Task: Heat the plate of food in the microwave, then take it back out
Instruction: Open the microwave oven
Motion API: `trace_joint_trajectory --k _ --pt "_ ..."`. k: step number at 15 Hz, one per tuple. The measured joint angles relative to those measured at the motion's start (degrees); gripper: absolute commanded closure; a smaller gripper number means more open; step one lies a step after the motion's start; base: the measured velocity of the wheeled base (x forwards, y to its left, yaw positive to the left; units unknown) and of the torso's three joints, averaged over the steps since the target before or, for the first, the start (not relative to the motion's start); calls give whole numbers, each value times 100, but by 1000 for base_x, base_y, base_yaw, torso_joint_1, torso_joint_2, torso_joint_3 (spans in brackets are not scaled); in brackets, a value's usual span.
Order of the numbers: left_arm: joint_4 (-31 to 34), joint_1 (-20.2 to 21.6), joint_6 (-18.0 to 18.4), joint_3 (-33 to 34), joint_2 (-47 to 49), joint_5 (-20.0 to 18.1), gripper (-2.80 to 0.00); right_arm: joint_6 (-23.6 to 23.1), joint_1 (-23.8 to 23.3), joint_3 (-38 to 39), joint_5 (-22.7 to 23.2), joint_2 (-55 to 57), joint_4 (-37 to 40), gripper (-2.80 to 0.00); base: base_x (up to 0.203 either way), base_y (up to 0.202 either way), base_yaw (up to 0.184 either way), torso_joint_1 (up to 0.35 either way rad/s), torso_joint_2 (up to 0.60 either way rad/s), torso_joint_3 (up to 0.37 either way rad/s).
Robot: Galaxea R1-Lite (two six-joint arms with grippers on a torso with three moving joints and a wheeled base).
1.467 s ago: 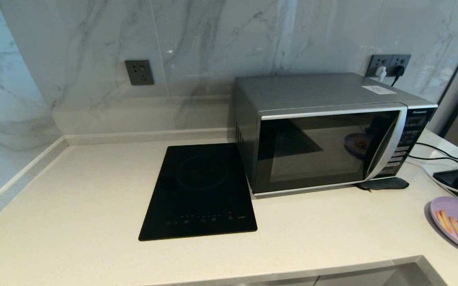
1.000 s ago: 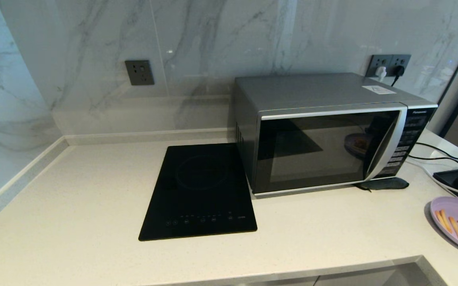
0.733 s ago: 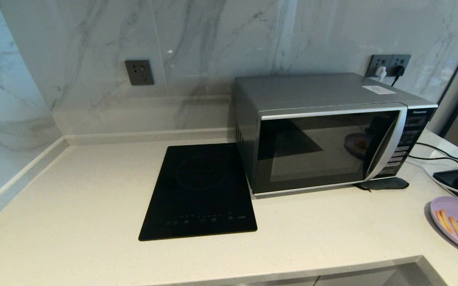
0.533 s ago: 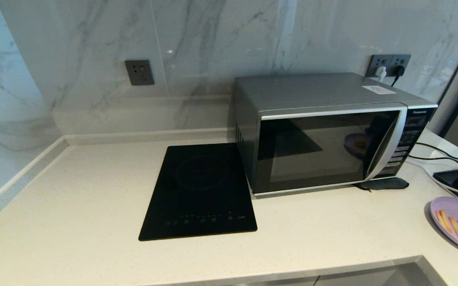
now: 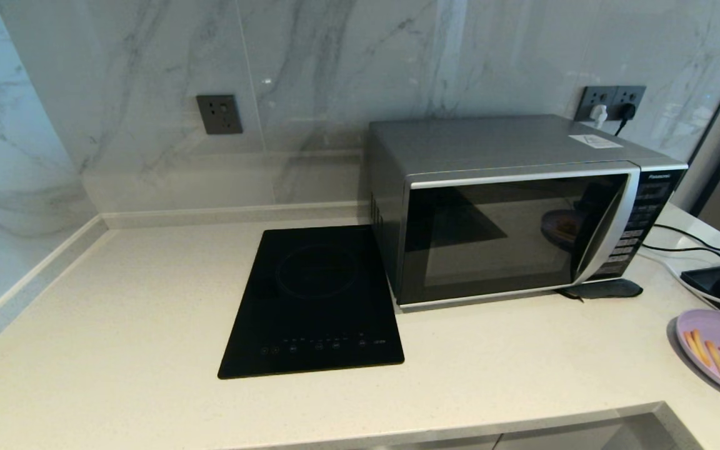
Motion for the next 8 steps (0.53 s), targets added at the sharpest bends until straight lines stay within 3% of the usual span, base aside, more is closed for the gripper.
trace_joint_trajectory --k 3,5,6,7,8 --pt "0 0 2 0 0 0 0 -76 -37 -990 -836 1029 27 0 0 0 0 0 0 0" --pt "0 0 0 0 0 -1 0 -528 -68 -1449 -1211 1598 30 0 0 0 0 0 0 0" --pt "0 0 2 0 0 0 0 -849 -75 -1570 -1428 1823 17 -115 0 0 0 0 0 0" --pt "2 0 1 0 0 0 0 -1045 -77 -1629 -1515 2010 9 -280 0 0 0 0 0 0" --pt "0 0 1 0 0 1 0 -1092 -81 -1664 -1540 2183 -17 -280 0 0 0 0 0 0"
